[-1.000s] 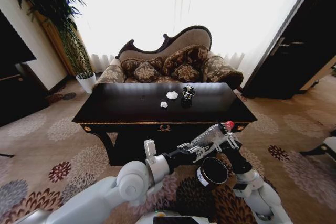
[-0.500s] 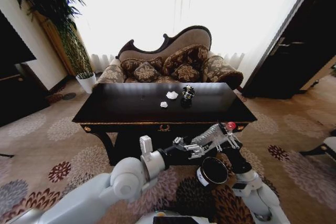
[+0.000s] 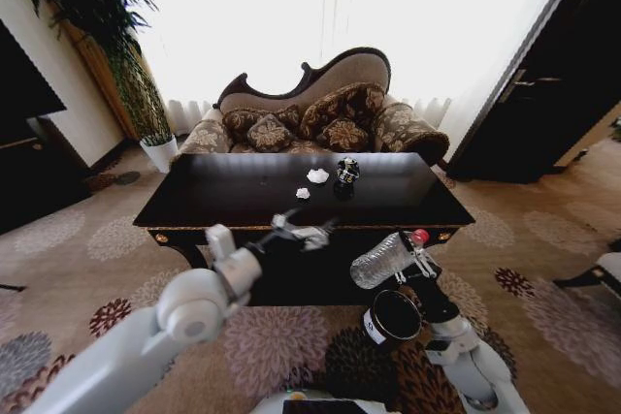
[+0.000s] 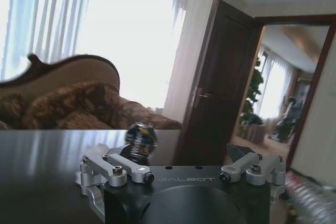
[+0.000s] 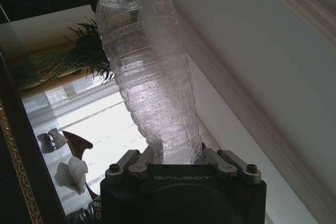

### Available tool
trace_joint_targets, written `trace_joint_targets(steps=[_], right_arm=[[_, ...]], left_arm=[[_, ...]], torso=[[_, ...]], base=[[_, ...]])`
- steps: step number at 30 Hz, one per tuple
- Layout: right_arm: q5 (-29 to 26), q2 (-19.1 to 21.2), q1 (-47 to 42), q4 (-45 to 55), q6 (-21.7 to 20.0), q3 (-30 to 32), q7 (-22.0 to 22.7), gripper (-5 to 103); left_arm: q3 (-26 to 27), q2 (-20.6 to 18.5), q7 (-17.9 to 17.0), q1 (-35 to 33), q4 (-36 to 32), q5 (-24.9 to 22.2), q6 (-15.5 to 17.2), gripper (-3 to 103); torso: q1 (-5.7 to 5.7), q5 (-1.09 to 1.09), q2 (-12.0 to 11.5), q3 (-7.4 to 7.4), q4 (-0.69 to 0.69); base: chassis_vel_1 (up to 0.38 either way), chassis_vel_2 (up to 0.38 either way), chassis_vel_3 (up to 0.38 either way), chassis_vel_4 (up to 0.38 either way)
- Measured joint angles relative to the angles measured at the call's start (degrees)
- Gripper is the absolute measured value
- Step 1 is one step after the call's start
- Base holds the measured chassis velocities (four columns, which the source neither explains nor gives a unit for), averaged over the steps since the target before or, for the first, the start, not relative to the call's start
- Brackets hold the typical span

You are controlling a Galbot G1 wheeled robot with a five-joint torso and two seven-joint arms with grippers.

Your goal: Move to the front of the table and place the trash on the table into the trash bin.

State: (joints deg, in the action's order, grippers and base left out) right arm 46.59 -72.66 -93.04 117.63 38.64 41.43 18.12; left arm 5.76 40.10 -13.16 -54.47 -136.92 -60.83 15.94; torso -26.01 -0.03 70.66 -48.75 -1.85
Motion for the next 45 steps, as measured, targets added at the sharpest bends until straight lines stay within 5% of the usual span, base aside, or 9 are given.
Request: trace_joint_targets(steps=[5,7,10,21,30,45], right_arm=[[-7.69,-1.16,-0.40,-0.57,-0.02,-0.13,-4.45,27],[-15.21,-1.94,-1.32,-1.15,-0.02,-0.04,-8.69,27],[-19.19,-2.23,-2.00,-1.78,-0.02,0.21,-11.27,27],[-36.34,-2.86,-4.63,-9.72,-1.48,0.23,-20.49,25],[-48.05,-2.39,-3.43,-16.01,-8.06,-4.34,-23.65,25],[-53.01,-1.85,6.07,-31.78,-13.67,-10.07,-23.94,25]], left_arm=[[6.17,-1.88,2.98,-5.21,1.26,7.17,-2.37,100],[11.08,-1.77,5.97,-8.87,3.53,14.60,-4.59,100],[14.37,-0.93,7.31,-11.63,5.30,16.75,-5.75,100],[26.04,3.13,11.63,-15.76,16.11,17.26,-12.28,100],[35.50,4.28,15.97,-19.51,21.19,19.44,-19.44,100],[45.61,6.31,20.34,-29.97,20.18,17.03,-23.38,100]], torso=[[0.00,0.00,0.00,0.00,-0.01],[0.00,0.01,0.00,0.00,-0.02],[0.00,0.01,0.00,0.00,-0.01],[0.00,0.01,0.00,0.00,0.00],[0.00,0.01,0.00,0.00,-0.01],[0.00,0.00,0.00,0.00,-0.01]], base=[[0.000,0.000,0.000,0.000],[0.000,0.000,0.000,0.000],[0.000,0.000,0.000,0.000],[0.000,0.000,0.000,0.000],[0.000,0.000,0.000,0.000],[0.000,0.000,0.000,0.000]])
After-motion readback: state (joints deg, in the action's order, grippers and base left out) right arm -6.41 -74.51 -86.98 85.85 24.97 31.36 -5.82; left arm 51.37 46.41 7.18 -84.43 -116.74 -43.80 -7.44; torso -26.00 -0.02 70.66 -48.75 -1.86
